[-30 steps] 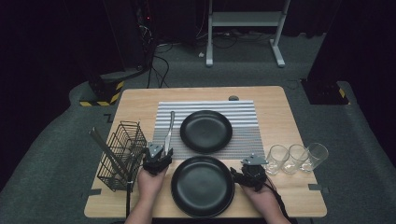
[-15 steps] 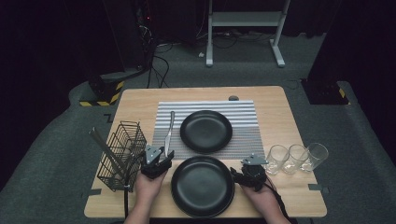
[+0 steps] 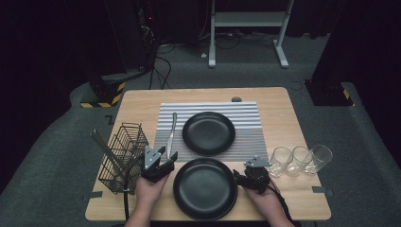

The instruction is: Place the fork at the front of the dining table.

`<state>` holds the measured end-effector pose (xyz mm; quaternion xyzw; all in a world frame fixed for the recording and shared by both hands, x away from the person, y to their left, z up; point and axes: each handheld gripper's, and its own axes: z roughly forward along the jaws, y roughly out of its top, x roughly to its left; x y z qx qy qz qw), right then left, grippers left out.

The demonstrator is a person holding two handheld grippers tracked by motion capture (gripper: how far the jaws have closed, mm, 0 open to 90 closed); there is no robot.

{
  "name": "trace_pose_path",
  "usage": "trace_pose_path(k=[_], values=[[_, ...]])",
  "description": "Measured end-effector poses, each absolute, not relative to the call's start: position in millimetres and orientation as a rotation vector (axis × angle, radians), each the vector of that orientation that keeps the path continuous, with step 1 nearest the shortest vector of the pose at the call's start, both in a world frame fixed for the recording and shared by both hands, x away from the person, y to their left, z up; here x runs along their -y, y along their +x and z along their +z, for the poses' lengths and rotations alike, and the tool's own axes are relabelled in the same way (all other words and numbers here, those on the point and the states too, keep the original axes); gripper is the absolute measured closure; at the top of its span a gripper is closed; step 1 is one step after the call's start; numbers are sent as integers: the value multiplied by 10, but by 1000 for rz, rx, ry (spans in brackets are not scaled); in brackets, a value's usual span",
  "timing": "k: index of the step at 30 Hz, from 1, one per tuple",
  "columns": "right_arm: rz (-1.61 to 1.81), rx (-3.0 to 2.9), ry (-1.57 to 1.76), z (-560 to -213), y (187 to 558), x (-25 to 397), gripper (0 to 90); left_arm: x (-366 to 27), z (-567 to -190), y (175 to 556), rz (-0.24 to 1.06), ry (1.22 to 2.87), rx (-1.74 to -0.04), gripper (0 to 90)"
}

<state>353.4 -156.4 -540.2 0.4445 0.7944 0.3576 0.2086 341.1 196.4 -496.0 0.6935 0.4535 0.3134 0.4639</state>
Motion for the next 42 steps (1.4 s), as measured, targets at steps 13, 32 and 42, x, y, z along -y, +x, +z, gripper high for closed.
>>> trace_pose_path(k=[13, 32, 42], values=[[995, -2210, 1237, -5402, 3534, 1563, 360, -1927, -4812, 3337, 806, 1704, -1085, 403], [995, -2210, 1237, -5402, 3534, 1564, 360, -1960, -4689, 3271, 797, 1692, -1069, 430], [996, -2211, 1236, -5402, 3534, 1563, 359, -1972, -4605, 3207, 792, 1679, -1037, 461]])
